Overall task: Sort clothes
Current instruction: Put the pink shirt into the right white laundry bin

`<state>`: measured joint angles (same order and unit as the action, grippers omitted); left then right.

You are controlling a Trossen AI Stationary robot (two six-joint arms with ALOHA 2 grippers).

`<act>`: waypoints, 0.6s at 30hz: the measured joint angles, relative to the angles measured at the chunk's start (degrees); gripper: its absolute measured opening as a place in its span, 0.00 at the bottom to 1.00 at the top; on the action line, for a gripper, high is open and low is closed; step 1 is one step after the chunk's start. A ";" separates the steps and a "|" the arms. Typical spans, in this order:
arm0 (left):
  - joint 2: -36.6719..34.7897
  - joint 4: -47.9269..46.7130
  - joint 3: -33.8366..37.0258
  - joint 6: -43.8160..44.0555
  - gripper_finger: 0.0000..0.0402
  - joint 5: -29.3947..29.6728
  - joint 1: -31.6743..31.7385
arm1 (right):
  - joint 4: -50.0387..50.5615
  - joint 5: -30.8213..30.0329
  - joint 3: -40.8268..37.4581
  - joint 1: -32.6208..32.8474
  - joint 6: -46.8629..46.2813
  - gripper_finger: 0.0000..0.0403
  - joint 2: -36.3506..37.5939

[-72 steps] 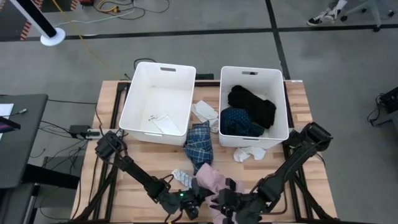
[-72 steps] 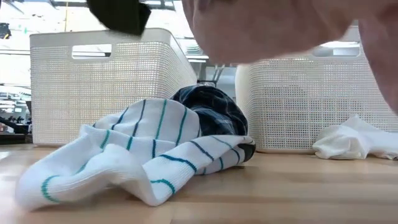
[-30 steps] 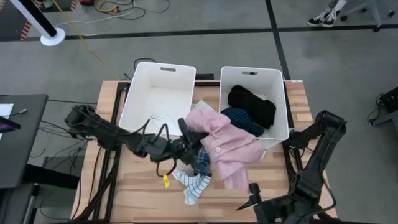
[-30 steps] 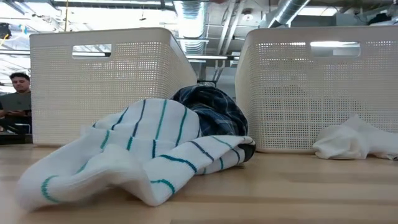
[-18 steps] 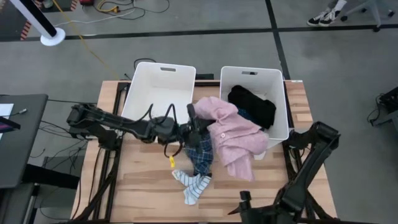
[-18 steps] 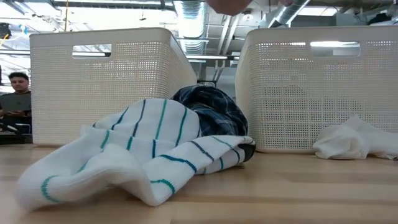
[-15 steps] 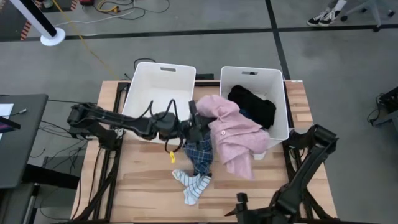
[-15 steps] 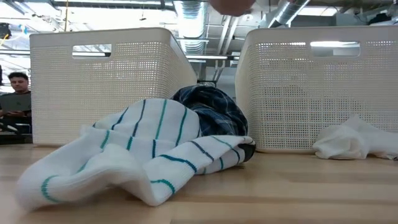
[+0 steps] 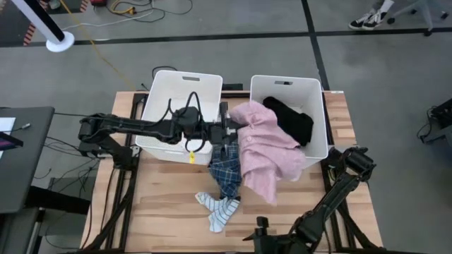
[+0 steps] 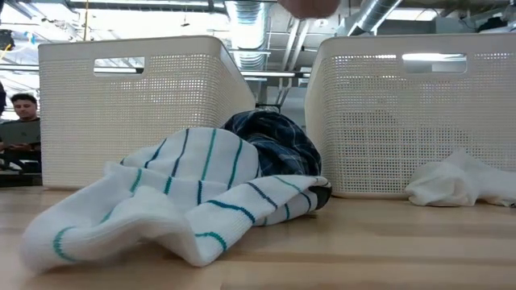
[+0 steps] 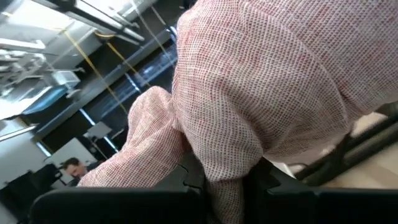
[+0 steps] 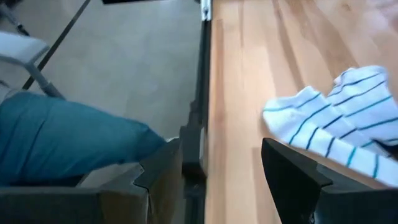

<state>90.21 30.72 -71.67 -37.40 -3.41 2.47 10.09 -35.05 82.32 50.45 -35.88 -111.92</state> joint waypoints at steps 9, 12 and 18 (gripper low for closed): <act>7.70 2.42 -4.41 2.59 0.09 0.98 2.22 | -0.83 0.02 -0.10 -3.08 0.16 0.58 0.04; 10.83 -1.17 -9.46 4.15 0.09 2.71 3.35 | -1.25 0.04 -0.10 -3.51 0.25 0.58 0.04; 18.05 -13.70 -20.41 4.25 0.09 3.46 4.78 | -1.62 0.24 -0.10 -3.71 0.20 0.58 0.04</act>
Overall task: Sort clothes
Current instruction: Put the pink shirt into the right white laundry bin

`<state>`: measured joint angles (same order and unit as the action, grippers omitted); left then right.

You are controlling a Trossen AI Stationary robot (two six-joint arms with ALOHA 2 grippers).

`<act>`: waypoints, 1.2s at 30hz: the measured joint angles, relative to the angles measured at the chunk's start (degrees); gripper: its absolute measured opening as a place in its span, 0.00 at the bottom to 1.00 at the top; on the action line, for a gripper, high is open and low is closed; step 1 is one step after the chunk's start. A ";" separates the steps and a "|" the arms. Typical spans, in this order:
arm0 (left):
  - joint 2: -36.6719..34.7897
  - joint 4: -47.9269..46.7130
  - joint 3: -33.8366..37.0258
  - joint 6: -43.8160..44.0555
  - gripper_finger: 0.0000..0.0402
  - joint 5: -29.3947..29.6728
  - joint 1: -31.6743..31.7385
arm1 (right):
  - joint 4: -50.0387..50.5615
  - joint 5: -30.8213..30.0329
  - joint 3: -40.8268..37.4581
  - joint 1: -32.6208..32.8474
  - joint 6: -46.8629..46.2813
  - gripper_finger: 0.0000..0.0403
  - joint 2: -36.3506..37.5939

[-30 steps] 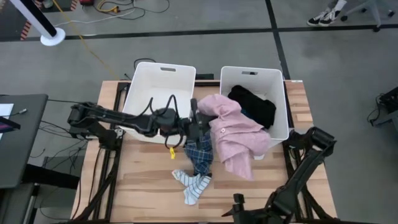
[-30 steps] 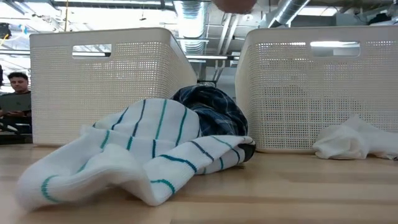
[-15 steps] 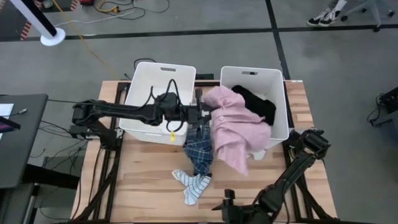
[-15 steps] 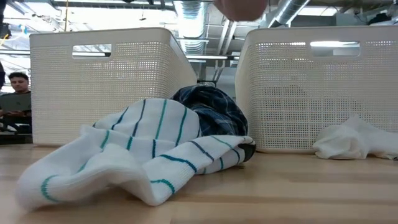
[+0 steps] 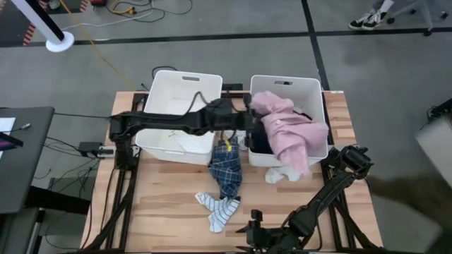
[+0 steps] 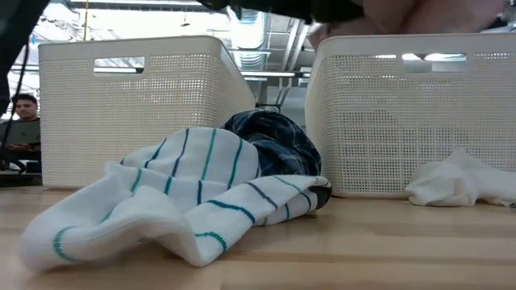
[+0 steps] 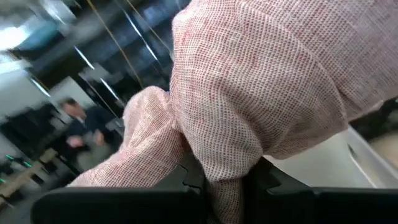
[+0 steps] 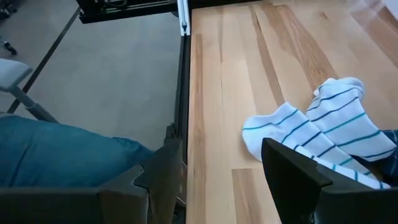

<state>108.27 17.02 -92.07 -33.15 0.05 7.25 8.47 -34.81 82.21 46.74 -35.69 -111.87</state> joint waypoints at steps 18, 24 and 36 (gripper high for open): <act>9.97 -19.44 -15.82 -0.61 0.10 1.23 5.26 | -1.22 0.04 0.00 0.63 -1.42 0.58 0.02; 9.97 -22.49 -15.78 -0.34 0.19 1.42 5.24 | -0.04 0.03 0.25 1.21 1.29 0.58 0.89; 9.86 -25.03 -15.78 -0.64 0.12 1.08 5.30 | 18.97 -13.43 5.45 5.71 6.67 0.58 14.88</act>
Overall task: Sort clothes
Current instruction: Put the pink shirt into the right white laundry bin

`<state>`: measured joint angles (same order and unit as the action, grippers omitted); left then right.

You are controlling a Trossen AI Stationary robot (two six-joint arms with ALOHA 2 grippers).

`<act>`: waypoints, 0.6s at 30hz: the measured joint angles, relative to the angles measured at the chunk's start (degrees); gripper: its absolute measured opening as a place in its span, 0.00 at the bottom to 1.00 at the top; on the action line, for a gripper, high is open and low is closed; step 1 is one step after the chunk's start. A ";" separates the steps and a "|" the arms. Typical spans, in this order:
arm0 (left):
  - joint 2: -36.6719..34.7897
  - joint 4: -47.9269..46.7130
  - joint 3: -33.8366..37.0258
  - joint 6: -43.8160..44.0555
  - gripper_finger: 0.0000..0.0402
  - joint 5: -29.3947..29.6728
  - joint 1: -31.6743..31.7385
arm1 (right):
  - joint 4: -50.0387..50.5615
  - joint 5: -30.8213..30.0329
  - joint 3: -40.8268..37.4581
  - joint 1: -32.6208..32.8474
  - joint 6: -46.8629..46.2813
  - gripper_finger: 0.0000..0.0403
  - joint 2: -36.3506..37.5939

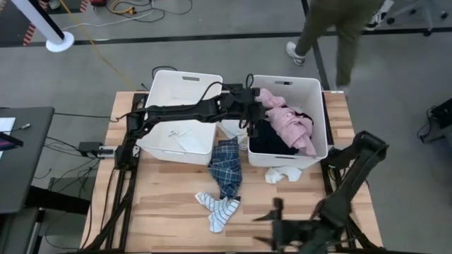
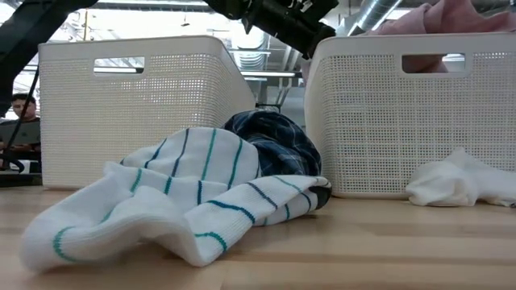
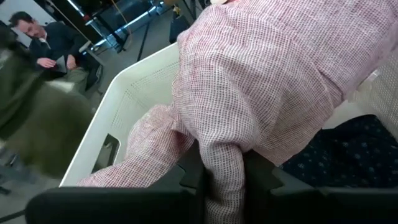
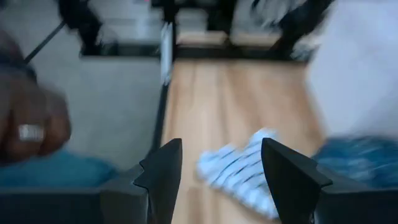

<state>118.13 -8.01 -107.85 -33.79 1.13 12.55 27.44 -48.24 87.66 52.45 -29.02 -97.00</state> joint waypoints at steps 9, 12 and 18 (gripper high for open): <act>0.00 -0.39 0.00 0.11 0.26 -1.40 0.00 | 13.34 -14.76 0.89 2.31 -0.55 0.58 11.14; 0.00 -1.60 -0.52 0.12 0.33 -1.94 0.00 | 18.03 -15.46 0.89 1.41 -3.31 0.58 13.23; -0.24 -2.33 -0.74 0.65 0.44 -2.20 -0.04 | 30.44 -15.48 0.89 -1.61 -13.80 0.58 15.43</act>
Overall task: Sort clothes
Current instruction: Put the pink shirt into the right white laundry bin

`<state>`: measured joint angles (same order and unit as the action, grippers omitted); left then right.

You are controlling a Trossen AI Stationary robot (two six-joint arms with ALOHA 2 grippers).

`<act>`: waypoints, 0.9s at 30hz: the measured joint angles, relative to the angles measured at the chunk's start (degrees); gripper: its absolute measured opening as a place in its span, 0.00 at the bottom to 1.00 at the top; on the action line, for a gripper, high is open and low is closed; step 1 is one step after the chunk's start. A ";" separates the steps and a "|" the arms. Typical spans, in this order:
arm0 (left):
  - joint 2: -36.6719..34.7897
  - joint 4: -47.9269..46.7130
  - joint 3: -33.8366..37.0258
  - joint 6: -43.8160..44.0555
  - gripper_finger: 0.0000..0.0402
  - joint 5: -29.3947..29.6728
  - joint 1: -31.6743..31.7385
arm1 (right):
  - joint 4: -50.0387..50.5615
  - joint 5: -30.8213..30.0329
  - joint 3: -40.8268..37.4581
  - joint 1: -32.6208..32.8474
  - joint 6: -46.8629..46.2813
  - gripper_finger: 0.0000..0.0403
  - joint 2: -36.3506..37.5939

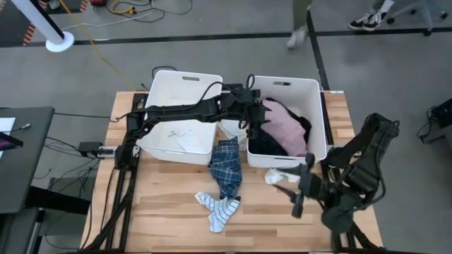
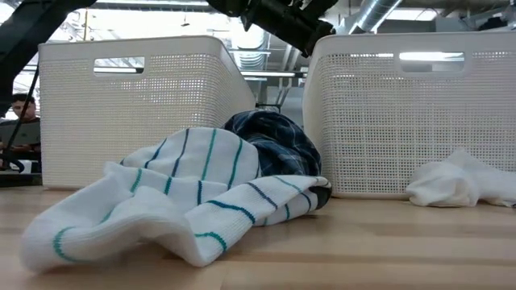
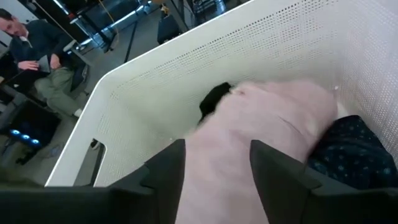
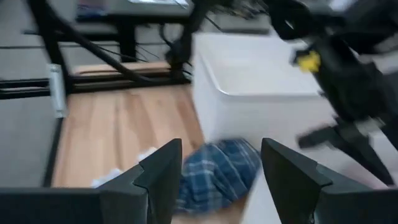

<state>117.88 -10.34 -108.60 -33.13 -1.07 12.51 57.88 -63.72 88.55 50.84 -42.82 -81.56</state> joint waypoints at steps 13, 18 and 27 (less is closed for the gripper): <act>-9.32 -0.74 -0.02 5.15 0.48 -3.67 -1.85 | 26.19 2.24 0.00 -6.66 -27.53 0.58 0.26; -15.96 -5.31 -0.09 5.98 0.48 -3.86 -4.11 | 31.96 3.55 0.00 -11.15 -31.37 0.58 0.29; -26.01 -18.70 -0.09 6.89 0.48 -4.01 -10.84 | 32.12 6.89 -0.02 -22.22 -25.28 0.58 1.15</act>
<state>91.88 -29.05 -108.68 -26.24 -5.08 1.67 90.00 -56.84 88.53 28.62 -68.10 -80.42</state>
